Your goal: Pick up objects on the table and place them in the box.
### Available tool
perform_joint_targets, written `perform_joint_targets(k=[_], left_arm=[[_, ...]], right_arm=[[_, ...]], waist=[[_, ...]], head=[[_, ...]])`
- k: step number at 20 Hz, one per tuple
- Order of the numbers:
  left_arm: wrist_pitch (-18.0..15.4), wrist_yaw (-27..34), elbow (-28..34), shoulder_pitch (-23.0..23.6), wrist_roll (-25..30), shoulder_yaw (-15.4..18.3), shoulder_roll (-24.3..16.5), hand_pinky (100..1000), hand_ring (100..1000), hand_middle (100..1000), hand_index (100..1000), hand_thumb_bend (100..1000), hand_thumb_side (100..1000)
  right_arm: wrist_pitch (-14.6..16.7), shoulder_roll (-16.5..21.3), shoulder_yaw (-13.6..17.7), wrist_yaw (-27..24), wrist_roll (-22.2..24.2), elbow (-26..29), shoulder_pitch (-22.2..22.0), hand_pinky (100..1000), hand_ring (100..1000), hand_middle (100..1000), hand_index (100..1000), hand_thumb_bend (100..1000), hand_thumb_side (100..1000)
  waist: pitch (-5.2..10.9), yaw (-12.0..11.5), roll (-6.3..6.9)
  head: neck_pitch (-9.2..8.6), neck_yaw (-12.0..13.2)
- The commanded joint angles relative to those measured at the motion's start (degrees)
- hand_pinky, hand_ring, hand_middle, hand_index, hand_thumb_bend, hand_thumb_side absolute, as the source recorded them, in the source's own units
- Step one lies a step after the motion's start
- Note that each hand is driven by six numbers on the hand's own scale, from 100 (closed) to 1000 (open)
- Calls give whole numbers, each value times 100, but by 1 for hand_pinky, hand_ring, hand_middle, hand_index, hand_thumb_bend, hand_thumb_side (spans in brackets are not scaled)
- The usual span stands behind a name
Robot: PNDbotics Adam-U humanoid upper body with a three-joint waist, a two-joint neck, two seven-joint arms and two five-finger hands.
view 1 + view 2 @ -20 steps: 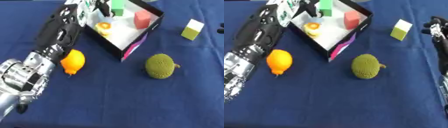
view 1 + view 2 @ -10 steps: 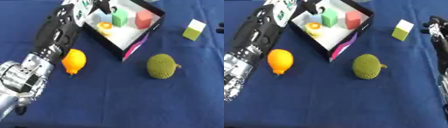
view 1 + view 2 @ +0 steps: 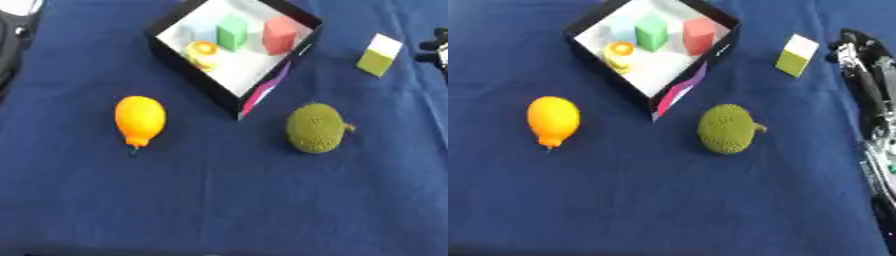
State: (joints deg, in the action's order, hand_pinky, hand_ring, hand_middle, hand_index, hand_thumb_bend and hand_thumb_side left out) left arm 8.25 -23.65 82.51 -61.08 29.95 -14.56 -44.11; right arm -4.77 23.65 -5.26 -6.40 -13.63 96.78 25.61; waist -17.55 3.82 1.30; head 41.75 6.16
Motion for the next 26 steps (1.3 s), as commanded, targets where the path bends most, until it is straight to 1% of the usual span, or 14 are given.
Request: perform_joint_targets(k=[1,6,8,10,13,14,15,16,17,19,23,26], left_arm=[[235,629,1001,316,150,-27,-855,801,832,797,852,326,202],[570,1297,2192,1447,251,42,-1703,798,830,809,863,331,273],[656,1487,2597,1871,256,141,-1943,799,832,823,878,333,305],[717,1627,2973,2306,263,257,-2152,802,834,840,888,348,319],[685,1693,3181,2753,337,328,-2333,806,838,854,894,377,358],[662,1687,3195,2849,381,318,-2363,805,836,856,895,407,336],[653,1676,3202,2918,427,305,-2382,805,834,858,893,388,386],[662,1653,3205,2986,478,280,-2403,804,832,858,893,413,360],[687,1623,3207,3044,525,251,-2417,803,828,857,890,405,405],[763,1561,3208,3131,612,164,-2426,804,828,856,887,425,420],[984,1278,3134,3179,675,-29,-2362,805,827,848,880,461,410],[1094,917,2929,3090,602,-191,-2231,812,834,857,896,503,367]], right_arm=[[5,201,81,30,-46,92,29,983,764,719,859,100,704],[16,226,103,27,-60,138,40,983,765,721,860,100,700],[18,227,114,25,-72,148,43,984,766,722,861,100,700],[24,228,129,20,-94,158,47,984,767,723,861,100,699],[31,233,144,11,-123,174,47,984,766,722,861,100,697],[30,236,144,10,-127,176,45,984,766,722,861,100,694],[29,238,142,9,-127,178,43,984,766,722,861,100,696],[28,239,140,8,-127,180,41,984,766,722,861,100,695],[27,240,139,7,-128,181,39,984,766,722,861,100,695],[26,240,138,5,-130,182,36,984,766,722,860,100,695],[23,230,132,0,-131,181,42,984,766,722,860,100,695],[19,222,121,1,-126,174,45,984,766,722,860,100,696]], waist=[[188,-18,75],[183,-11,89],[174,-11,90],[165,-12,88],[164,-16,76],[168,-20,72],[171,-22,69],[174,-25,66],[178,-27,64],[182,-25,63],[187,-9,62],[192,-2,62]], head=[[-1,-15],[-60,17],[-75,22],[-90,25],[-116,29],[-120,34],[-125,39],[-138,46],[-148,54],[-161,69],[-154,84],[-136,94]])
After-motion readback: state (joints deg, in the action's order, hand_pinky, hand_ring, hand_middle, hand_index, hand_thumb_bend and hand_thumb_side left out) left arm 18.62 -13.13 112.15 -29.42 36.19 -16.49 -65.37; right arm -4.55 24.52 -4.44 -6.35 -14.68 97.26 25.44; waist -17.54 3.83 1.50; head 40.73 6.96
